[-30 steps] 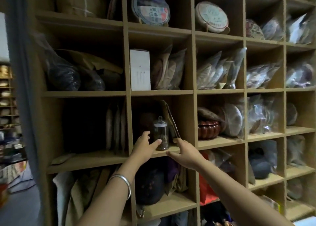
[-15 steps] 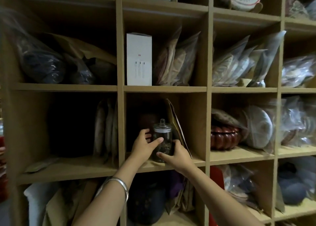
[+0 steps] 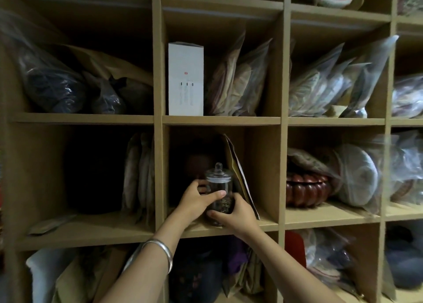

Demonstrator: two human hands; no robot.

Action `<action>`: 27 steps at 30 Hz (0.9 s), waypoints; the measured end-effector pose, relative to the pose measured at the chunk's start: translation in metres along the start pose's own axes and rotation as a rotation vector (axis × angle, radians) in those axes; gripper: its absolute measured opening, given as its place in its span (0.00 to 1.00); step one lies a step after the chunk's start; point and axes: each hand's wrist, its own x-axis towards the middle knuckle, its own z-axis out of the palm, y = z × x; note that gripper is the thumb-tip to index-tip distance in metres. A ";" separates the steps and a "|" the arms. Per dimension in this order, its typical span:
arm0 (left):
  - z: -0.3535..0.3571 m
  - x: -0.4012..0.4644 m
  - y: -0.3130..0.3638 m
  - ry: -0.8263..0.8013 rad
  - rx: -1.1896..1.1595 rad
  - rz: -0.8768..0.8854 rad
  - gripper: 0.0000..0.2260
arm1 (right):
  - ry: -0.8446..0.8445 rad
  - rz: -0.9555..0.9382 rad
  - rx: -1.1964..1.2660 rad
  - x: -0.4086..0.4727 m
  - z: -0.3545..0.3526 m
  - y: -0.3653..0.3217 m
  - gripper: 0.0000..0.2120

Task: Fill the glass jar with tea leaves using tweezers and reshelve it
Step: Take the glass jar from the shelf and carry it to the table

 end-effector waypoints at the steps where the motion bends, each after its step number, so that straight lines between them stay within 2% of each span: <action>1: 0.000 -0.002 0.001 -0.006 0.005 0.005 0.25 | -0.011 -0.005 0.016 -0.002 -0.003 0.000 0.37; 8: -0.002 -0.029 0.017 -0.042 0.006 0.104 0.25 | -0.018 -0.047 0.045 -0.026 -0.021 -0.006 0.37; 13: -0.006 -0.047 0.035 -0.120 -0.088 0.137 0.23 | 0.022 -0.058 0.017 -0.042 -0.037 -0.026 0.30; 17: -0.011 -0.054 0.044 -0.178 -0.146 0.180 0.27 | 0.085 -0.041 -0.048 -0.059 -0.049 -0.045 0.32; 21: -0.009 -0.068 0.052 -0.314 -0.256 0.205 0.34 | 0.155 0.007 -0.104 -0.090 -0.064 -0.061 0.32; 24: 0.000 -0.092 0.054 -0.465 -0.371 0.195 0.26 | 0.272 0.078 -0.170 -0.131 -0.071 -0.073 0.33; 27: 0.012 -0.125 0.063 -0.604 -0.382 0.237 0.25 | 0.374 0.155 -0.236 -0.179 -0.081 -0.086 0.31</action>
